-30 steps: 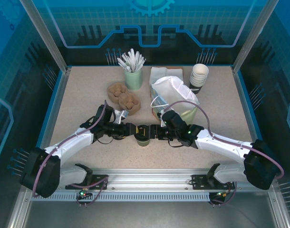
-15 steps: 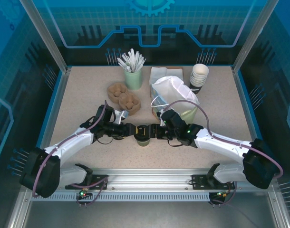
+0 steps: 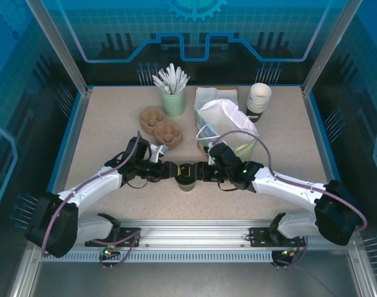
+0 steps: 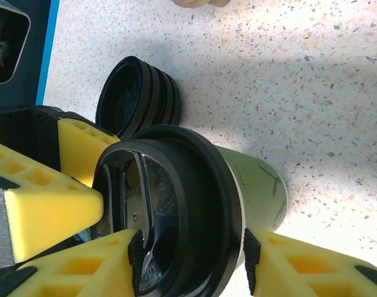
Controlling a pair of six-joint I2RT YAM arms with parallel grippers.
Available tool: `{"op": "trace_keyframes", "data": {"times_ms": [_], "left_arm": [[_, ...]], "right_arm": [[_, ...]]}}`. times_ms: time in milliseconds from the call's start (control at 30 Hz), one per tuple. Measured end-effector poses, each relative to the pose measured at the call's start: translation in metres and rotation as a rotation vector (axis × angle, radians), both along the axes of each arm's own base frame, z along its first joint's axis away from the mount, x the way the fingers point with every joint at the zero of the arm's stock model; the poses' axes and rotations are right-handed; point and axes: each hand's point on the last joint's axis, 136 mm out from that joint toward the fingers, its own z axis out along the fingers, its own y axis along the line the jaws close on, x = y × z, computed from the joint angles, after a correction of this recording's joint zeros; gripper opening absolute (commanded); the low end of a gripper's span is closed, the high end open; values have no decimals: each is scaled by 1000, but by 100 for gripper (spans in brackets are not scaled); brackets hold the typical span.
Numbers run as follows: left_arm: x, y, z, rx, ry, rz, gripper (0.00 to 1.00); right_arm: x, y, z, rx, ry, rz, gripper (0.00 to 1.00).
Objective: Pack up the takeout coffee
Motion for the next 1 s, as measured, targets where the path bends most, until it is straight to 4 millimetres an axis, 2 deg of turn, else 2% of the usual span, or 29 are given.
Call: {"op": "trace_keyframes", "data": {"times_ms": [1000], "left_arm": [[-3, -6, -2, 0, -3, -25, 53]], "right_arm": [[-5, -6, -4, -27, -26, 7, 42]]}}
